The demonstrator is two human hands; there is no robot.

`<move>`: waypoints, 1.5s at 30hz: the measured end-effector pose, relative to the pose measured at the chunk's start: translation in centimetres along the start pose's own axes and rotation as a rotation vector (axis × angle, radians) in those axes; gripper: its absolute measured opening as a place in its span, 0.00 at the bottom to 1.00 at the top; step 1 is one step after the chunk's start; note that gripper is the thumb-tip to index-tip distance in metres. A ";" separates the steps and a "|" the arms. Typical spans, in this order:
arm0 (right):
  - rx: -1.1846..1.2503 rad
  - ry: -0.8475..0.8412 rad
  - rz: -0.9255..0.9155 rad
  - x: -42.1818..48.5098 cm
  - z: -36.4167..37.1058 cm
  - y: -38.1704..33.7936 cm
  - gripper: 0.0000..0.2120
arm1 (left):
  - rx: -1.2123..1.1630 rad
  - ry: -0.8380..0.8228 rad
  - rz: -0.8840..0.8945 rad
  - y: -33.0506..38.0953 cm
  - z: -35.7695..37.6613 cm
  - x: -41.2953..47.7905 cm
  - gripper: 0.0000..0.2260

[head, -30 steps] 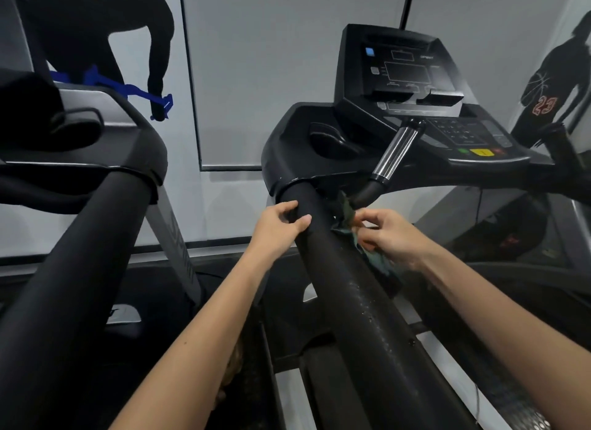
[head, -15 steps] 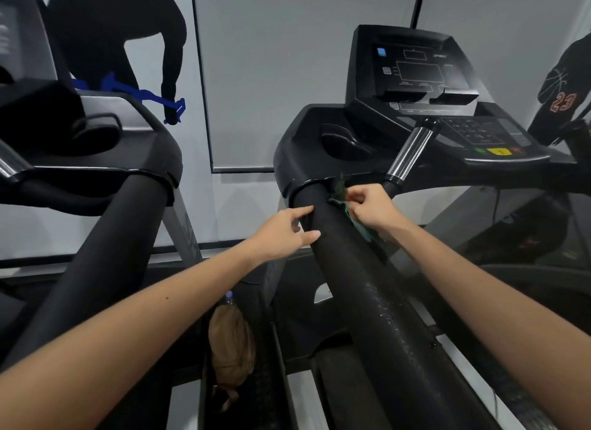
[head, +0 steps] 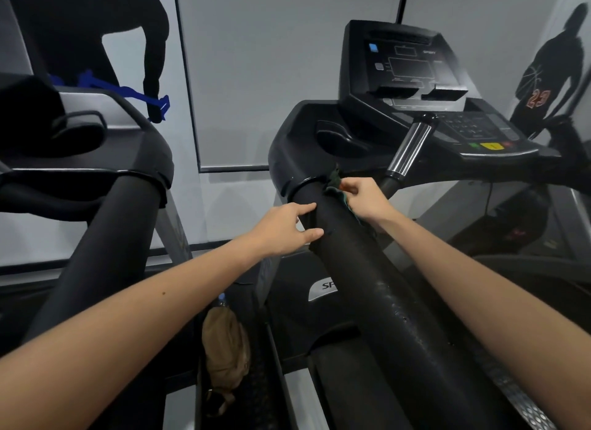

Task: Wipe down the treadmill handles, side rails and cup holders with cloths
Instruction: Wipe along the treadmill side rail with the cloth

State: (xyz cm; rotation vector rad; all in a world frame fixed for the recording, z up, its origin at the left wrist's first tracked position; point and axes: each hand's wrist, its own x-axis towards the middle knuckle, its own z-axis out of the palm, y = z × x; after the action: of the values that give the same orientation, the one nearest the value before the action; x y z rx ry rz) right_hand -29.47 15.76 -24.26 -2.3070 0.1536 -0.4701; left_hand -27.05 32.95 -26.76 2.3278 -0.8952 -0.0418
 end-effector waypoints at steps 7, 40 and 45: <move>-0.194 -0.055 -0.090 -2.3 -2.3 -0.1 0.12 | -0.061 0.028 -0.013 -0.1 0.1 -0.1 0.27; 0.071 -0.193 0.040 0.0 -0.2 0.2 0.16 | -0.198 0.036 -0.075 0.4 0.3 -0.2 0.27; 0.405 -0.222 0.119 -2.6 -0.5 2.0 0.17 | -0.200 0.031 -0.114 0.9 0.2 -0.5 0.27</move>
State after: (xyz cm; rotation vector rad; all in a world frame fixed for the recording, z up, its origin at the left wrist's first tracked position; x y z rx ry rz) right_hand -32.01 14.71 -26.12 -1.9221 0.0768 -0.1622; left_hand -28.03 32.64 -26.53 2.1841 -0.7082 -0.1365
